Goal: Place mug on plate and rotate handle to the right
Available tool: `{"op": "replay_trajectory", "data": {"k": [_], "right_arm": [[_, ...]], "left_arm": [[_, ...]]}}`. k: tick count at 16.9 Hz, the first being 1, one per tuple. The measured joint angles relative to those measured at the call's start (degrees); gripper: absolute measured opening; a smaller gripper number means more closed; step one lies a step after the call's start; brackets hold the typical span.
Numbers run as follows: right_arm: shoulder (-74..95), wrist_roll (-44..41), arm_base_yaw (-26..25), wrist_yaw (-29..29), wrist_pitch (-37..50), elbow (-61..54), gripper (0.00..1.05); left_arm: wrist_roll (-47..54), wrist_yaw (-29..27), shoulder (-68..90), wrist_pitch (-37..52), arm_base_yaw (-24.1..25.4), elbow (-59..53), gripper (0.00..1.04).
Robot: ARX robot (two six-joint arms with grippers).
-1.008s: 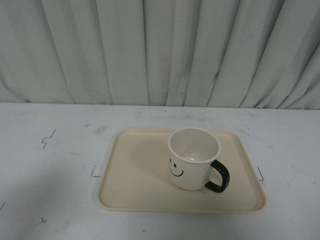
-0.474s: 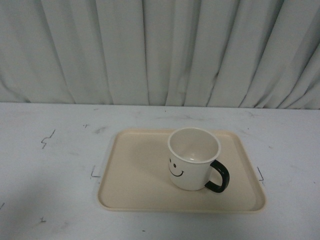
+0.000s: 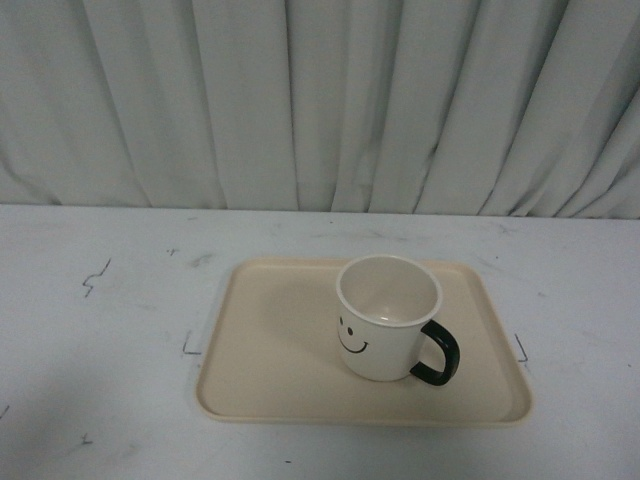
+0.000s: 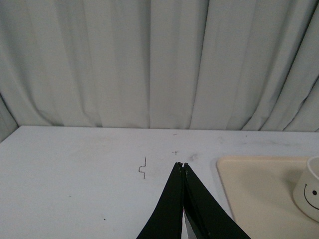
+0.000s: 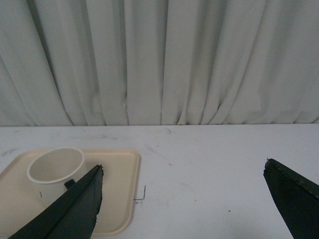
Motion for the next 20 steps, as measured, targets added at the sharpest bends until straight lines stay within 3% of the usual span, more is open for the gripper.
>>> {"op": "replay_trajectory", "data": {"k": [6, 8, 13, 15, 16, 18, 20], "right_arm": [[0.0, 0.0, 0.0, 0.0, 0.0, 0.0, 0.98], [0.0, 0.0, 0.0, 0.0, 0.0, 0.0, 0.98], [0.0, 0.0, 0.0, 0.0, 0.0, 0.0, 0.98], [0.0, 0.0, 0.0, 0.0, 0.02, 0.0, 0.98], [0.39, 0.35, 0.17, 0.74, -1.92, 0.37, 0.98], [3.19, 1.16, 1.11, 2.49, -6.25, 2.1, 0.98], [8.74, 1.51, 1.05, 2.69, -5.05, 3.45, 0.98]], "left_arm": [[0.0, 0.0, -5.88, -5.88, 0.0, 0.0, 0.02], [0.0, 0.02, -14.16, -16.87, 0.0, 0.02, 0.02], [0.0, 0.0, -15.85, -16.48, 0.0, 0.02, 0.02], [0.0, 0.0, -15.82, -16.31, 0.0, 0.02, 0.24], [0.0, 0.0, -15.82, -16.33, 0.0, 0.02, 0.4], [0.0, -0.02, -15.82, -16.33, 0.0, 0.02, 0.47], [0.0, -0.04, -15.82, -16.33, 0.0, 0.02, 0.55]]}}
